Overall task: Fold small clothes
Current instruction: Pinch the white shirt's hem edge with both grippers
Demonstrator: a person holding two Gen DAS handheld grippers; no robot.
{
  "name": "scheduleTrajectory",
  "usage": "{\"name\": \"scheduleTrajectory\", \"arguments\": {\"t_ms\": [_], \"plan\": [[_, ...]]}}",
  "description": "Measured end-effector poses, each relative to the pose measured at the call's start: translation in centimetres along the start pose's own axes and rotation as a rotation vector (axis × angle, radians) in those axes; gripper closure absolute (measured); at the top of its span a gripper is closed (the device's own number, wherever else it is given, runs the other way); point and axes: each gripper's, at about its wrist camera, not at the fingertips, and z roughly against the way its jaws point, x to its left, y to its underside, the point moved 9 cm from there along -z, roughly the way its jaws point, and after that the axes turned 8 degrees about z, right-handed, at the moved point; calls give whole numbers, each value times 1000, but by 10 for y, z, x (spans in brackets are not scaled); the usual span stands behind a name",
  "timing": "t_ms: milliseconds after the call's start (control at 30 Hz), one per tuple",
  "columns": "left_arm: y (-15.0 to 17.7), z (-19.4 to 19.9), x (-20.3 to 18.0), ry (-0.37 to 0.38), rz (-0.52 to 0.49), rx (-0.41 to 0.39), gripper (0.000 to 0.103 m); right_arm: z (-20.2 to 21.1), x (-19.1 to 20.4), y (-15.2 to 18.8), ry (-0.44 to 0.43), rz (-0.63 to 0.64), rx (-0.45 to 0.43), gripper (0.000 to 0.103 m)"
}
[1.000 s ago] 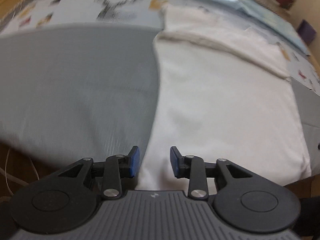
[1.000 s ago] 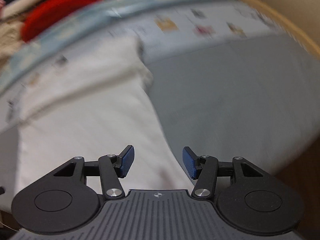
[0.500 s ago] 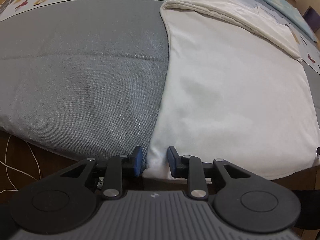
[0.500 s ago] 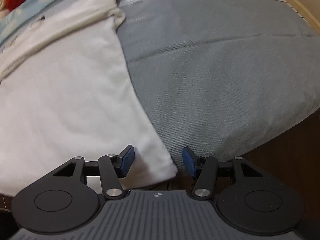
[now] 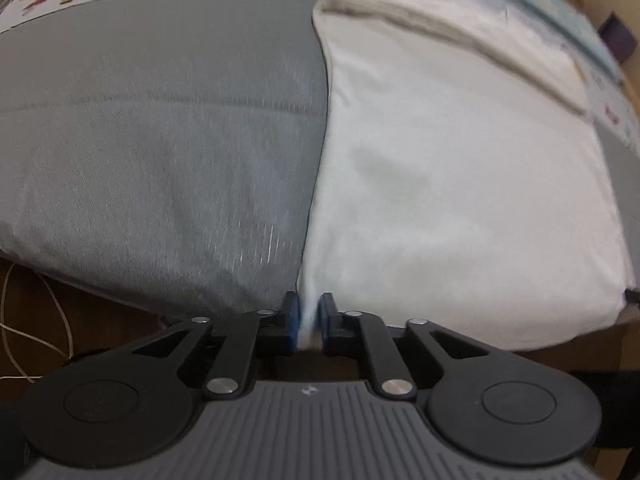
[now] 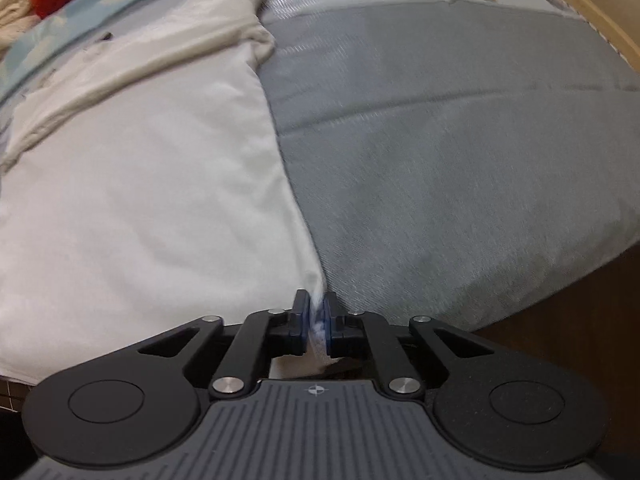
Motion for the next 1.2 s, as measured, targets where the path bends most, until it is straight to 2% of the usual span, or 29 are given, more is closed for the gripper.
{"name": "scheduleTrajectory", "arguments": {"t_ms": [33,233,333,433,567,767,933,1067,1200], "plan": [[1,-2,0,-10,-7,6,90,-3,1,-1,-2,-4,5,91],[3,-4,-3,-20,-16,8,90,-7,6,0,15,53,9,89],[2,-5,-4,-19,-22,-1,94,-6,9,1,16,65,9,90],[-1,2,-5,-3,-2,-27,96,-4,10,-1,10,67,-2,97],[-7,24,-6,38,13,-74,97,9,12,-6,-6,53,-45,97],[-21,75,-22,111,-66,-137,97,67,20,-29,-88,54,-197,98],[-21,147,-26,195,-130,-229,98,127,10,-41,-172,12,-301,99],[2,198,-17,226,-233,-276,98,172,-3,-25,-240,26,-329,100],[26,229,-5,256,-325,-254,98,213,-11,3,-298,76,-312,100]]}}
